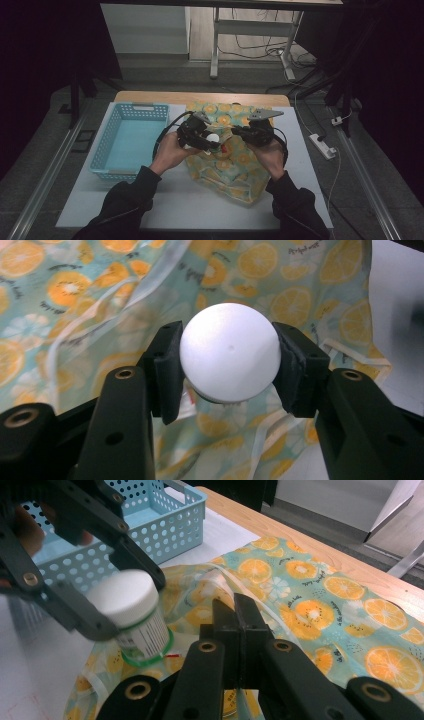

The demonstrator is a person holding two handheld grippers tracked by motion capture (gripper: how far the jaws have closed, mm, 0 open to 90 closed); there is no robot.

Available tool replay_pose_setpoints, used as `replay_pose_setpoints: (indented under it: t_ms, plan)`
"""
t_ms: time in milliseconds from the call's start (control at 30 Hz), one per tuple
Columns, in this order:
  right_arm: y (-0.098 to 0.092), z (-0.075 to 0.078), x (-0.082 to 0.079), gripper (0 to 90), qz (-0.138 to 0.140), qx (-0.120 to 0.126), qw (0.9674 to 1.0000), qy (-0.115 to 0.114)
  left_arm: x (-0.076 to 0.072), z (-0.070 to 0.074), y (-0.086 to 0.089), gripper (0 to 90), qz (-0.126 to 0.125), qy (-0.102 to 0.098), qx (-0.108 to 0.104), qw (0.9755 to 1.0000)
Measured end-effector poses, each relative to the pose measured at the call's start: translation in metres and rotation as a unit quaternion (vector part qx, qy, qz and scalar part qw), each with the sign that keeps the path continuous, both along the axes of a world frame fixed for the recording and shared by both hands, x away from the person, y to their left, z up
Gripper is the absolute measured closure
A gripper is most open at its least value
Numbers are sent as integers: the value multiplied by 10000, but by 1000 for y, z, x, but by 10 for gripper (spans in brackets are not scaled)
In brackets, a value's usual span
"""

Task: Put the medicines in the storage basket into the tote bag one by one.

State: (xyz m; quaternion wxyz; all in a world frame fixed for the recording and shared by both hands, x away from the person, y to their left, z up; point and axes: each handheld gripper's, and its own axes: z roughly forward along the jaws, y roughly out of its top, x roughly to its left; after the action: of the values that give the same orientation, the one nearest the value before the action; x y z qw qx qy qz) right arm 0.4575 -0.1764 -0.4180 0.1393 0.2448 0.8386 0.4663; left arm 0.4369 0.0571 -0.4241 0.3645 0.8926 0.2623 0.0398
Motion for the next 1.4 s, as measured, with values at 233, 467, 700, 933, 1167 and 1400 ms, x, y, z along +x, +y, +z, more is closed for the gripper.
replay_pose_setpoints:
  t_ms: [233,467,700,933,1167,1400]
  plan:
    - [0,0,0,899,-2,4,10000,-4,6,-11,-18,504,-20,-10,48,10000]
    - [-1,0,0,899,-17,6,10000,-9,13,-20,-30,503,3,-44,156,9999]
    - [-1,-1,1,899,-23,-12,10000,10,22,-33,-33,503,162,-25,198,9997]
    - [-2,-3,3,899,-50,-28,10000,34,29,-42,-37,503,242,-15,244,9994]
    - [-2,-2,2,899,-42,-33,10000,31,32,-49,-43,501,304,-126,376,9988]
    - [-3,-2,3,899,-47,-19,10000,27,33,-51,-42,427,365,-87,216,9991]
